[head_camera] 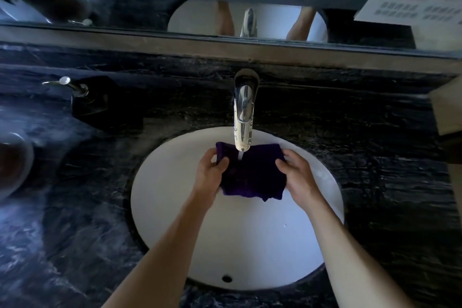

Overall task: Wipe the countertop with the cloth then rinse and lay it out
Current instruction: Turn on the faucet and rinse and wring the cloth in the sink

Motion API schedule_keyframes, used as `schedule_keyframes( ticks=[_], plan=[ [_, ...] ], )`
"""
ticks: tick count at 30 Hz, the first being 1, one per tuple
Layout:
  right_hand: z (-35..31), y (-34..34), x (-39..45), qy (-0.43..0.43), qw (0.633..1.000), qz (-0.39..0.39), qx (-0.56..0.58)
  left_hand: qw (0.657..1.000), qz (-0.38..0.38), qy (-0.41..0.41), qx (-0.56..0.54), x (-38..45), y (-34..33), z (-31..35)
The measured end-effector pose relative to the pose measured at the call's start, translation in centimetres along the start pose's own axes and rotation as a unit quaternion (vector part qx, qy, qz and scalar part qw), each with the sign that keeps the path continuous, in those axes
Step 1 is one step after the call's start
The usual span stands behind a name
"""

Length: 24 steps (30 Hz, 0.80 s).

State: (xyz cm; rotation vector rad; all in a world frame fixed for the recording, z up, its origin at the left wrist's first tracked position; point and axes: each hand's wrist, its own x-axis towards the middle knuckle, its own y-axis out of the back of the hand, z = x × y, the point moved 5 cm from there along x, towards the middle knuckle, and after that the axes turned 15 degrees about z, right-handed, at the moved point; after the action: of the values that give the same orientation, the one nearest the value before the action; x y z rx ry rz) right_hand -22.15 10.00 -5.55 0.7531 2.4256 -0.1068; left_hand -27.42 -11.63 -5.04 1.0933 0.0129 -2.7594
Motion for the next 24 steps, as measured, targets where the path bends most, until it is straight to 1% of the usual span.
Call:
schedule_keyframes(
  ticks=[2, 3, 7, 9, 11, 13, 16, 18, 20, 22, 24],
  plan=[
    [-0.3, -0.2, 0.1, 0.038, 0.997, 0.02, -0.071, 0.998, 0.029, -0.041, 0.05, 0.5, 1.1, 0.3],
    [-0.5, -0.5, 0.0, 0.053, 0.994, 0.015, -0.091, 0.995, 0.034, -0.059, 0.07, 0.6, 1.6, 0.4],
    [-0.8, -1.8, 0.4, 0.11, 0.977, -0.036, -0.179, 0.976, 0.029, -0.144, 0.157, 1.4, 2.7, 1.2],
    [-0.6, -2.4, 0.6, 0.113, 0.959, -0.067, -0.25, 0.968, -0.003, -0.156, 0.197, 1.6, 2.9, 1.4],
    [-0.4, -2.9, 0.6, 0.129, 0.929, -0.084, -0.337, 0.945, -0.023, -0.181, 0.27, 1.7, 2.9, 1.4],
    [-0.5, -3.4, 0.7, 0.161, 0.905, -0.078, -0.386, 0.917, -0.028, -0.212, 0.336, 1.8, 2.8, 1.3],
    [-0.5, -3.8, 0.9, 0.205, 0.886, -0.047, -0.413, 0.907, -0.02, -0.213, 0.362, 1.6, 2.5, 1.3],
    [-0.8, -3.6, 1.2, 0.205, 0.889, -0.021, -0.41, 0.902, 0.003, -0.231, 0.365, 1.9, 2.6, 1.6],
    [-1.2, -3.4, 1.3, 0.179, 0.907, -0.017, -0.38, 0.897, 0.028, -0.26, 0.357, 2.1, 2.8, 2.1],
    [-1.5, -3.3, 1.3, 0.126, 0.936, -0.039, -0.327, 0.921, 0.028, -0.241, 0.305, 2.4, 3.0, 2.1],
    [-1.7, -3.0, 1.3, 0.087, 0.954, -0.048, -0.283, 0.951, 0.015, -0.185, 0.249, 2.3, 3.1, 2.2]
  ],
)
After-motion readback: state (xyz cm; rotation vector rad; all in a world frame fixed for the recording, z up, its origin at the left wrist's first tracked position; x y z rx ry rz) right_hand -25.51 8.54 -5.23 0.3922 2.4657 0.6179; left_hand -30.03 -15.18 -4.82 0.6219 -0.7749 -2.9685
